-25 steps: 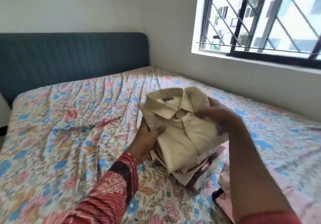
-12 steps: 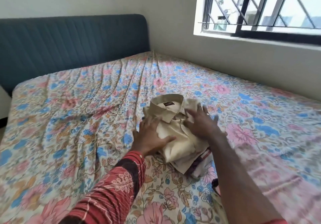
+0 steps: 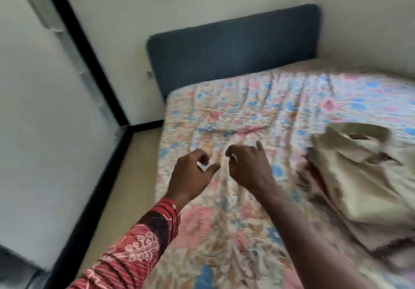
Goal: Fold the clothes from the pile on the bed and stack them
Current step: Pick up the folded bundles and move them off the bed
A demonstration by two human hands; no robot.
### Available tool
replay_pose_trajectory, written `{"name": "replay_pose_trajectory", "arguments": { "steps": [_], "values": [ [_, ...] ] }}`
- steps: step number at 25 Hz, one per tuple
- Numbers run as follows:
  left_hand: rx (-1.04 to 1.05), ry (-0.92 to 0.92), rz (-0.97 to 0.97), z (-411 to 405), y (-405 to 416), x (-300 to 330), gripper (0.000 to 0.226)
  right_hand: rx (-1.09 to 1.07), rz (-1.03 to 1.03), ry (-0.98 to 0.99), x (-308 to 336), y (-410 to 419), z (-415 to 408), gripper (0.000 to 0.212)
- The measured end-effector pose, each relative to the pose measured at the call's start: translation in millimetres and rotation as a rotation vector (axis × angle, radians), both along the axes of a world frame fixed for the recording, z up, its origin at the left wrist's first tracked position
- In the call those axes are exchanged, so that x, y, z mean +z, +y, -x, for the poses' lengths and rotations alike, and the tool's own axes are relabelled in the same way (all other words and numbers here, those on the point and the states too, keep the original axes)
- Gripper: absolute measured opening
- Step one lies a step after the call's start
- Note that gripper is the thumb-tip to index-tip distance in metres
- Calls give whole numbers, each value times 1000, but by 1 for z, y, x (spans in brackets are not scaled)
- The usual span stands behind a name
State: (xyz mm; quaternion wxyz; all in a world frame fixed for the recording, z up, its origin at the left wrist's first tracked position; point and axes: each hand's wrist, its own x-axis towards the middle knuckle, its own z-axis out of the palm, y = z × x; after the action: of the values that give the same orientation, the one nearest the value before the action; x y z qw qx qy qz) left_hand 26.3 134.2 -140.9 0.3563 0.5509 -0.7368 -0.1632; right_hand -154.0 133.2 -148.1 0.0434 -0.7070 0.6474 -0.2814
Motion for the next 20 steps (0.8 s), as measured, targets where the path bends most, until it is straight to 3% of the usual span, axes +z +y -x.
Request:
{"name": "replay_pose_trajectory", "arguments": {
  "steps": [4,8,15,18,20],
  "values": [
    [326,-95,14,-137,30,22,27,342,-64,103,4,-5,-155,31],
    [516,-116,15,-236,86,31,30,538,-38,197,10,8,-268,32],
    [1015,-36,-22,-425,261,-5,18,1026,10,345,15,99,-479,26],
    [1183,-25,-31,-489,328,-31,12,1273,29,344,1,144,-567,39],
    [1249,-109,-62,-524,351,-47,32,1401,77,335,-7,165,-613,53]
  ]
}}
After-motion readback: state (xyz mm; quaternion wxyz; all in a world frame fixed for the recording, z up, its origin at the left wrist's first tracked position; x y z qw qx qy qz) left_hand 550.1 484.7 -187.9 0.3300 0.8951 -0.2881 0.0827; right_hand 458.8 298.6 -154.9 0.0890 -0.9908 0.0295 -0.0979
